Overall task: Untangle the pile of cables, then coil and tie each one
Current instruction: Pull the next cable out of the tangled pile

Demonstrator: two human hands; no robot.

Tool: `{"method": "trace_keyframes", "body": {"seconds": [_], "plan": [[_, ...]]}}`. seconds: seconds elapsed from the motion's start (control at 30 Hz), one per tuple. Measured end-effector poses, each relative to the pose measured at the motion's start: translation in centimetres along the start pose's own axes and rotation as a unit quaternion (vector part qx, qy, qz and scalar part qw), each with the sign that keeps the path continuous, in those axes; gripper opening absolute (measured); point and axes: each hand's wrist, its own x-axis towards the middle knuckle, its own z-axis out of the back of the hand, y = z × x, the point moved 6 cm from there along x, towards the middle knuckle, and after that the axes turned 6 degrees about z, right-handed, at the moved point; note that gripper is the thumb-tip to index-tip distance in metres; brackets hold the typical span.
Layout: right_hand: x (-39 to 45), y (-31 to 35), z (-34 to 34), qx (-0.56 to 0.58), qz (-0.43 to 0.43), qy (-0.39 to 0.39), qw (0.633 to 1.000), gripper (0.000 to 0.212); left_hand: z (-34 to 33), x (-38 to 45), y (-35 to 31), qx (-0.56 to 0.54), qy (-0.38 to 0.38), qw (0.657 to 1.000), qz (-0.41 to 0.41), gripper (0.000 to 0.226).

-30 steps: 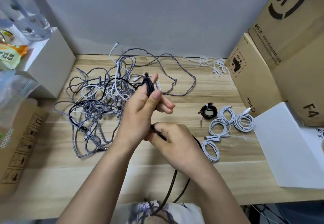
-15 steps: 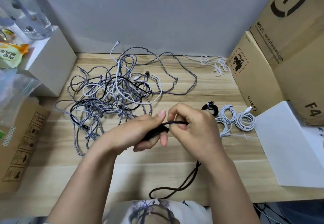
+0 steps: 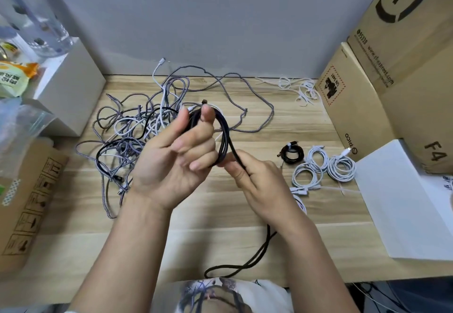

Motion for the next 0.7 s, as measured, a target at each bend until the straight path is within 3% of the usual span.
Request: {"method": "trace_keyframes", "body": {"seconds": [0.07,0.13,0.2,0.27,0.37,0.43,0.53,0.6,0.63,0.7], "plan": [[0.0,0.1,-0.7,-0.036,-0.007,0.050,0.998,0.056,0.5,0.1,-0.9,0.013,-0.049,0.997,-0.063,0.031],[-0.3,0.5,-1.5,-0.065,0.006,0.094,0.993,0.051,1.5,0.3,-1.9,0.091,-0.147,0.973,-0.153,0.034],[-0.8,1.3,-2.1,-0.080,0.030,0.118,0.989,0.048,2.5,-0.2,-2.6,0.218,-0.261,0.912,-0.229,0.028],[-1.0,2.0,-1.9,-0.113,0.051,0.112,0.986,0.049,3.1,-0.6,-2.7,0.307,-0.317,0.860,-0.255,0.022],[-0.9,2.5,-0.6,-0.149,0.072,0.061,0.984,0.050,3.8,-0.5,-2.1,0.386,-0.333,0.827,-0.238,0.020],[-1.0,2.9,-0.1,-0.179,0.098,0.014,0.979,0.045,3.9,-0.6,-1.7,0.473,-0.343,0.784,-0.209,0.025],[-1.0,3.5,0.7,-0.219,0.124,-0.057,0.966,0.035,3.6,-0.5,-1.0,0.653,-0.358,0.654,-0.133,0.023],[-1.0,3.2,1.5,-0.182,0.128,-0.083,0.971,0.027,3.7,-0.6,-0.6,0.746,-0.347,0.564,-0.069,0.018],[-1.0,2.8,2.0,-0.157,0.122,-0.092,0.976,0.023,3.8,-0.7,-0.4,0.766,-0.344,0.542,-0.037,0.014],[-1.0,2.3,2.7,-0.133,0.110,-0.099,0.980,0.017,4.0,-0.9,-0.1,0.770,-0.328,0.547,0.019,0.022]]}}
